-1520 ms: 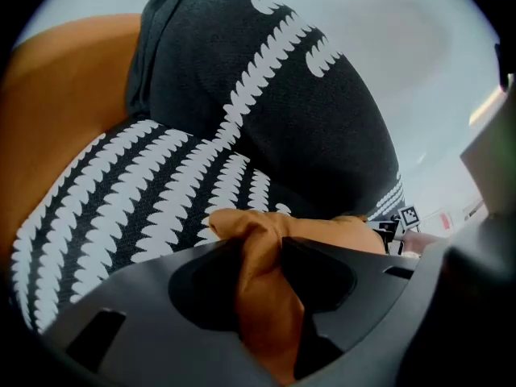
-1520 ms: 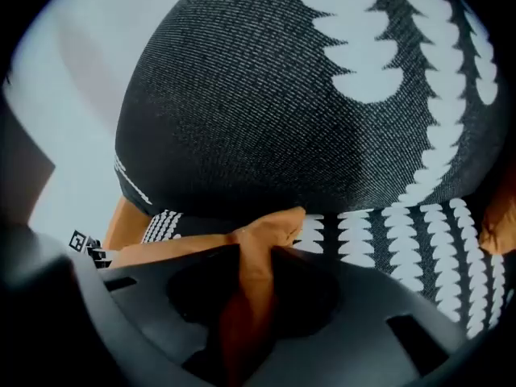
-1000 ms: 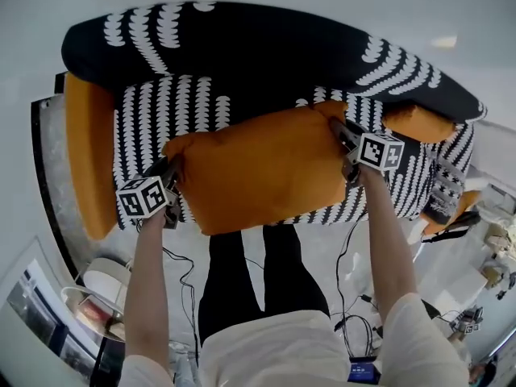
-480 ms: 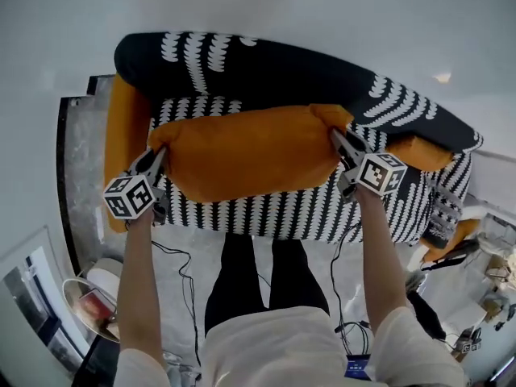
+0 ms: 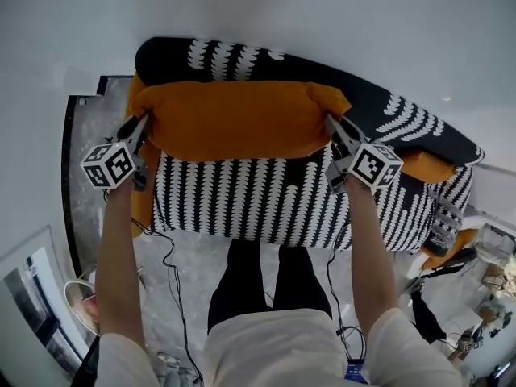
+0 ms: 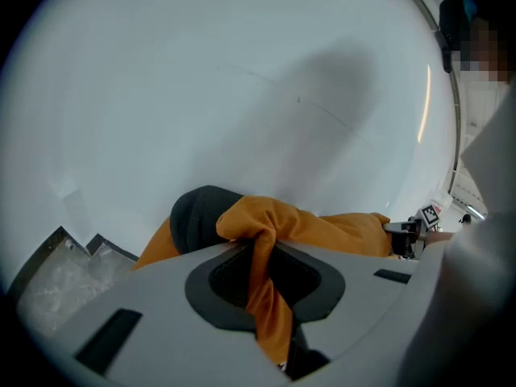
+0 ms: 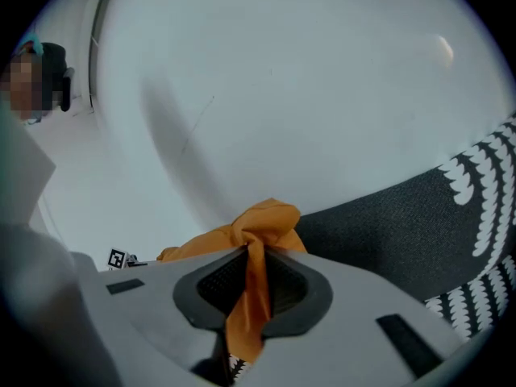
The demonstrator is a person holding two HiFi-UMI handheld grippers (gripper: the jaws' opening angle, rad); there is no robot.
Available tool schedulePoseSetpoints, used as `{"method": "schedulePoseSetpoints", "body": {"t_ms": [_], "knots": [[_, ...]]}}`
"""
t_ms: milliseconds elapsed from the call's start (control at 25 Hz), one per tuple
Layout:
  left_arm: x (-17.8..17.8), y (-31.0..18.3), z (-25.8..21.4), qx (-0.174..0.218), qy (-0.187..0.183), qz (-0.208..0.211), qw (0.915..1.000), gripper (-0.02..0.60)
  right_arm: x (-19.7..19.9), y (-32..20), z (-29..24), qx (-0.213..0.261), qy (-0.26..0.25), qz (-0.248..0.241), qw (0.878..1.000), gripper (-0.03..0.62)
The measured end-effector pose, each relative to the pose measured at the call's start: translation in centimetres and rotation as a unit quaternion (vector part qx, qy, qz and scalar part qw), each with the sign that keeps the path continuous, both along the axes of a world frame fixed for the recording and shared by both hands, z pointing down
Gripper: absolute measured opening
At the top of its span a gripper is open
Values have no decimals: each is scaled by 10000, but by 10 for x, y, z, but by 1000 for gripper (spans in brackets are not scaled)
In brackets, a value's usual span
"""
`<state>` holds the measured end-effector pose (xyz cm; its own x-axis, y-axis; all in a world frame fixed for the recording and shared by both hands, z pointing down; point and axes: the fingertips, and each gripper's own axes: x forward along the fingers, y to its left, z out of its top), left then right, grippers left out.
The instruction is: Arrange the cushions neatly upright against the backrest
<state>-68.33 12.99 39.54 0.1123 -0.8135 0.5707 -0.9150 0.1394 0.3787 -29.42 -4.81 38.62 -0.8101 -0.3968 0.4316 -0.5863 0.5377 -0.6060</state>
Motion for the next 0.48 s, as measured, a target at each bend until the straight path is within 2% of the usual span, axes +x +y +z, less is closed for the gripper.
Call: {"method": "schedulePoseSetpoints", "body": {"t_ms": [280,480], "knots": [[-45,-38,28,-62,-125,178,9997,63,-27,11,18,-43,190,99,9998,60],[-49,-67,51,-98,-166,173,9997,77,-24,-5,46,-98,284,248,9992,71]]}}
